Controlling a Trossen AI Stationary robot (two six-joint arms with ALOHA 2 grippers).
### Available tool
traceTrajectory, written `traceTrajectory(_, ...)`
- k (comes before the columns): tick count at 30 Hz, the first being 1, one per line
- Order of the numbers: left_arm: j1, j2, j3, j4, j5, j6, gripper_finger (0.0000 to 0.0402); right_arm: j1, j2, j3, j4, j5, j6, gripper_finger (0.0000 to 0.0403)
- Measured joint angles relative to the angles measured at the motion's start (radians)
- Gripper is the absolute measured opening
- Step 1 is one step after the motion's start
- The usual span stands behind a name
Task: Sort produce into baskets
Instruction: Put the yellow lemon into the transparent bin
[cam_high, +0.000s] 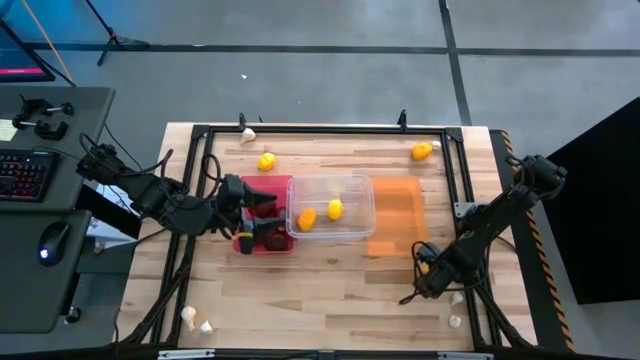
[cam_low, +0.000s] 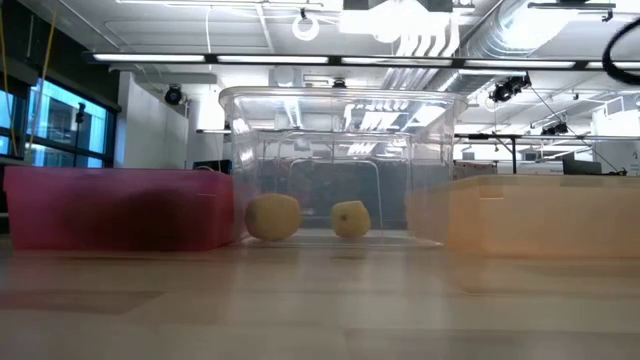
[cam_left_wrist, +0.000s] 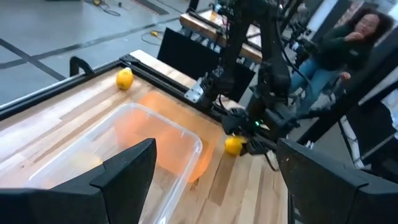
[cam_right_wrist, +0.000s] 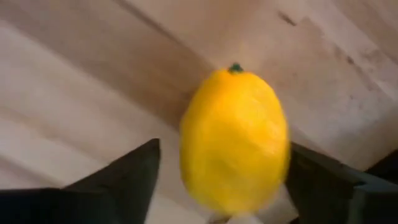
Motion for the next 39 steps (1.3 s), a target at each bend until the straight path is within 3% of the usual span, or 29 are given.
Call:
traceTrajectory(6,0.0,-0.006,0.0,0.011,-0.039,0.003,0.0319,0.0,0.0,0.188,-0.165,0.028,-0.07,0.0136)
traceTrajectory(10,0.021,-0.03,0.0,0.044,-0.036,0.072,0.0319,-0.011,0.0,0.369,-0.193,0.218,-0.128,0.0074)
traceTrajectory(16,0.064,-0.091,0.0,0.116,-0.036,0.195,0.0319,-0.097,0.0,0.557,-0.194,0.572,-0.217,0.0076)
traceTrajectory(21,0.108,-0.145,0.0,0.168,-0.036,0.287,0.0319,-0.254,0.0,0.613,-0.134,0.708,-0.416,0.0081)
traceTrajectory(28,0.137,-0.193,0.0,0.131,-0.023,0.307,0.0319,-0.498,0.035,0.586,0.08,0.729,-0.653,0.0092)
traceTrajectory(33,0.137,-0.193,0.0,0.007,0.122,0.302,0.0319,-0.598,0.103,0.586,0.225,0.741,-0.675,0.0114)
traceTrajectory(39,0.137,-0.159,0.0,-0.097,0.189,0.246,0.0319,-0.672,0.204,0.586,0.266,0.569,-0.651,0.0142)
